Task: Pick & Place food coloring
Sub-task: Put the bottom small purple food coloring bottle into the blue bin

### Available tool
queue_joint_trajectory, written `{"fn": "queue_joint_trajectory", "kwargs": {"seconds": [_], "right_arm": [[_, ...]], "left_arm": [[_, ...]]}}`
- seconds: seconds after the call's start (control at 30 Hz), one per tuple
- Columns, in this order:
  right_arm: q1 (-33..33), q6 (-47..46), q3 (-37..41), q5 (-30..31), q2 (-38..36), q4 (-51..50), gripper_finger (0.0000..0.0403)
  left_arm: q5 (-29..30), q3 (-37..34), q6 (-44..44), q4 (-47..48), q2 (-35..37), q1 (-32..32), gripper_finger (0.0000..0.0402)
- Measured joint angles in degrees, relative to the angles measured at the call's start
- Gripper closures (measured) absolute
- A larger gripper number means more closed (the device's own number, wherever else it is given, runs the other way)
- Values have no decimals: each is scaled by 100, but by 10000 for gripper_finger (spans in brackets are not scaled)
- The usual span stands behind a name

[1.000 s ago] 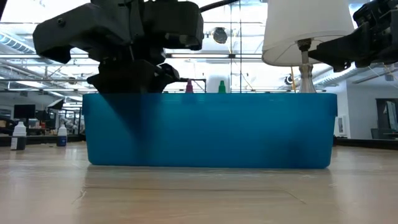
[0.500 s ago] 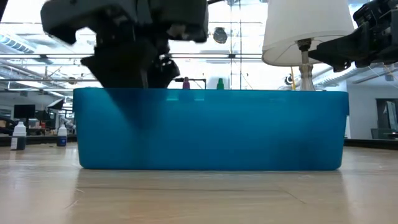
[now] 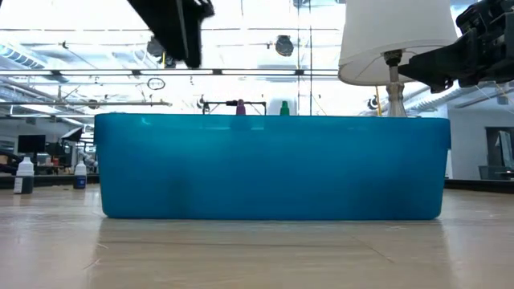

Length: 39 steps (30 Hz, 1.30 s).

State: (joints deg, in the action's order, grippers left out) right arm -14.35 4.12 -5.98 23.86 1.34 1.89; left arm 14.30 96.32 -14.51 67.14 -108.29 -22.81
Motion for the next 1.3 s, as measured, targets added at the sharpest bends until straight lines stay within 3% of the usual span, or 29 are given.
{"fn": "queue_joint_trajectory", "kwargs": {"seconds": [0.07, 0.17, 0.4, 0.53, 0.7, 1.07, 1.3], "right_arm": [[0, 0, 0, -2, 0, 1, 236], [1, 0, 0, -1, 0, 2, 236], [0, 1, 0, -1, 2, 2, 236], [0, 1, 0, -1, 1, 0, 236], [1, 0, 0, -1, 2, 2, 236], [2, 1, 0, 0, 0, 2, 236], [0, 0, 0, -1, 1, 1, 236]], "left_arm": [[389, -236, -349, 36, 438, -40, 186], [488, -864, -1133, 8, 1148, -158, 186], [-515, -2531, -3813, 23, 2256, -643, 186], [-853, -3266, -5228, 16, 2392, -888, 185], [-1265, -4026, -6343, -175, 2400, -947, 185], [-1281, -5071, -6721, -1766, 2400, -931, 186], [-1272, -5166, -6821, -1773, 2400, -952, 186]]}}
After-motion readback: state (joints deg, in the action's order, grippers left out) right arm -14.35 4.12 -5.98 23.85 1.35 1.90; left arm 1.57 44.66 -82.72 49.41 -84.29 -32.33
